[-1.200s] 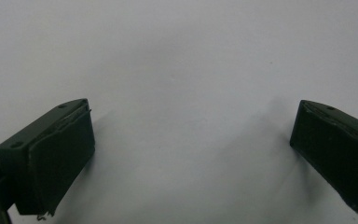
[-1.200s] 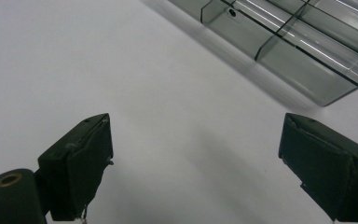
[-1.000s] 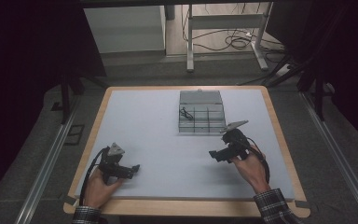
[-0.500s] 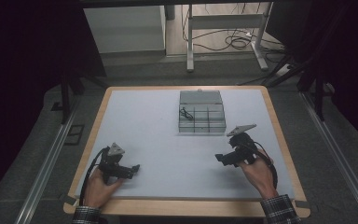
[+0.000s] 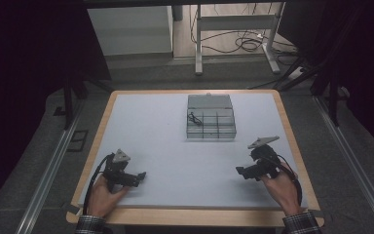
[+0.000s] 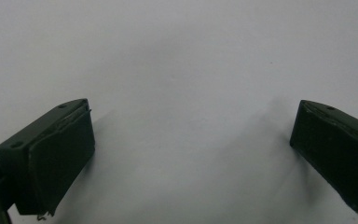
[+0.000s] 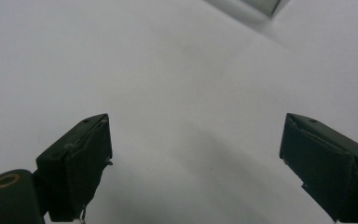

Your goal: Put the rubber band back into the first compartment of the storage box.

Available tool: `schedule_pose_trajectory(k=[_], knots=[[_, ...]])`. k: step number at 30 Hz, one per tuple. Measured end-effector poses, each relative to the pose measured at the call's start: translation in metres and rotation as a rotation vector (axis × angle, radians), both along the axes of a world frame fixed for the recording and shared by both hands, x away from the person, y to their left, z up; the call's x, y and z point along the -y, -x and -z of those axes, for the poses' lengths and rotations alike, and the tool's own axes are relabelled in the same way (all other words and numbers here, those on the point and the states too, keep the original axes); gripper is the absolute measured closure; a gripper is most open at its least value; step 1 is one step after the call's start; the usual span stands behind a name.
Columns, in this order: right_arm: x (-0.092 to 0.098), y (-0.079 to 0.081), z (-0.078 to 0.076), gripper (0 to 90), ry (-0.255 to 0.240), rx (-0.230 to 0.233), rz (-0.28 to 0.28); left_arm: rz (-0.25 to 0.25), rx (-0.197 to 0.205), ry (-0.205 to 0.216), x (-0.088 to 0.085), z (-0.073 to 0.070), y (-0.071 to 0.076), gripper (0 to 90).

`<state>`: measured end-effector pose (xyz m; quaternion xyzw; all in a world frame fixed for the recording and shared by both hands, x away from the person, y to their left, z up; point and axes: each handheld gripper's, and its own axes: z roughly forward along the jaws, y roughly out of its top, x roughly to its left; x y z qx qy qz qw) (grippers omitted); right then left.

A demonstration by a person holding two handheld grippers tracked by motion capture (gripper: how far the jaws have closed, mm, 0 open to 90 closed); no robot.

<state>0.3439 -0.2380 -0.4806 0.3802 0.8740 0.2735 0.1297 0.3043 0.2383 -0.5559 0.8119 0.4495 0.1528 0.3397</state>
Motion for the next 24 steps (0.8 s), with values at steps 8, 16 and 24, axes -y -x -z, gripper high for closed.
schedule_pose_trajectory(k=[8, 16, 24], knots=[[0.008, 0.007, 0.008, 9.3, 0.058, -0.001, -0.003, 0.0, 0.0, 0.0, 0.0, 0.0, 0.0, 0.0], [0.018, 0.016, 0.015, 9.3, 0.078, -0.019, 0.011, 0.001, 0.0, -0.001, 0.0, 0.0, 0.0, 0.0], [0.034, 0.026, 0.021, 9.2, 0.101, -0.04, 0.039, 0.0, 0.0, 0.0, 0.0, 0.0, 0.0, 0.0]])
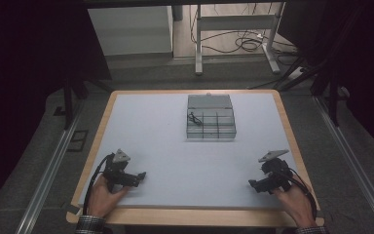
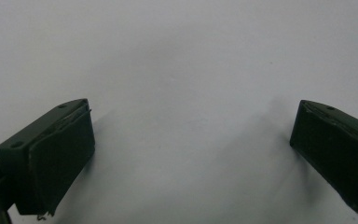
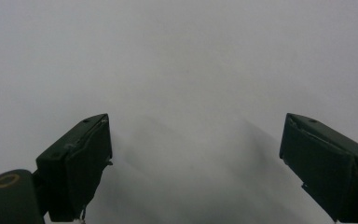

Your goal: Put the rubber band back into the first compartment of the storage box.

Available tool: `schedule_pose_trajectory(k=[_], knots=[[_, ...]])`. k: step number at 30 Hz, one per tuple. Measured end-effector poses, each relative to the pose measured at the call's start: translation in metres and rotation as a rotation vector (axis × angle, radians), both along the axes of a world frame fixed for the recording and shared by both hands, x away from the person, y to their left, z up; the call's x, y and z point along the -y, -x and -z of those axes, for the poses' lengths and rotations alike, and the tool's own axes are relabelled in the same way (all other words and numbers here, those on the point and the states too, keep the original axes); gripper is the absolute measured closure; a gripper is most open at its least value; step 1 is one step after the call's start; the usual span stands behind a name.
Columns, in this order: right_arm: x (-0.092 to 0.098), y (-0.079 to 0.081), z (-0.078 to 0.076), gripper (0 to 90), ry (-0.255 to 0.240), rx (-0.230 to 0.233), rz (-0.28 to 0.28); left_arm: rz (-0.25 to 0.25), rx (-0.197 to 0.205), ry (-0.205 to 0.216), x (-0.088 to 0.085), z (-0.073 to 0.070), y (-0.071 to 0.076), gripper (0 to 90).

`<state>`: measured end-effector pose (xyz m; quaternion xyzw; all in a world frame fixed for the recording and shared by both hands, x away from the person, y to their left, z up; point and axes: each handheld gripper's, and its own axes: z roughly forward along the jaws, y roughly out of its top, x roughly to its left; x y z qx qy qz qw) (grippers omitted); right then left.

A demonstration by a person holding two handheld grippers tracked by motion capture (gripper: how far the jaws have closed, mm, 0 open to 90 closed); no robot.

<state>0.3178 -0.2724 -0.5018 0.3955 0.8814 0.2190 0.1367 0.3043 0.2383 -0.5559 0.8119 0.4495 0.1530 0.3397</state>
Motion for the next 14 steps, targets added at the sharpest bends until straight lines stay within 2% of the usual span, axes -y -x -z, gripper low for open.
schedule_pose_trajectory(k=[6, 14], knots=[[0.017, 0.009, 0.007, 7.6, 0.005, -0.029, 0.036, 0.0, 0.0, 0.0, 0.0, 0.0, 0.0, 0.0], [0.028, 0.017, 0.011, 5.6, -0.032, 0.0, 0.047, 0.0, 0.0, 0.0, 0.0, 0.0, 0.0, 0.0]])
